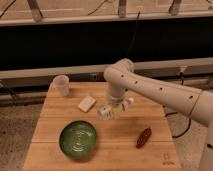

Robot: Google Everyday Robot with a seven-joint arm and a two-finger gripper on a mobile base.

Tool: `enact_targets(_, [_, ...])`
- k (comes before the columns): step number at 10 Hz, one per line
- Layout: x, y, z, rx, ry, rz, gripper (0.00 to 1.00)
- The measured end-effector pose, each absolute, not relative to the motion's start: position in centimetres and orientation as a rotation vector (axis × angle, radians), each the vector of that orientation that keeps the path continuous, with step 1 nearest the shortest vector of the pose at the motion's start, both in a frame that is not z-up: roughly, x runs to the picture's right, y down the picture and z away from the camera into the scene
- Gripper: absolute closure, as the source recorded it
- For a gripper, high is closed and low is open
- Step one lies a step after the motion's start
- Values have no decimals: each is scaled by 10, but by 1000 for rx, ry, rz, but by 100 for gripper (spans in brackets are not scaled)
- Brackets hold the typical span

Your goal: Place the bottle in the ceramic bowl

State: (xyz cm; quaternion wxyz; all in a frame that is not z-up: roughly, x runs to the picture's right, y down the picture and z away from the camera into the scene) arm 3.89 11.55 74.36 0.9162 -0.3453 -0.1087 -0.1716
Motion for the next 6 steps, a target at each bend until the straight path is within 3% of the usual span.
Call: enact_targets(6, [-16,149,718,-713,-235,-474,98])
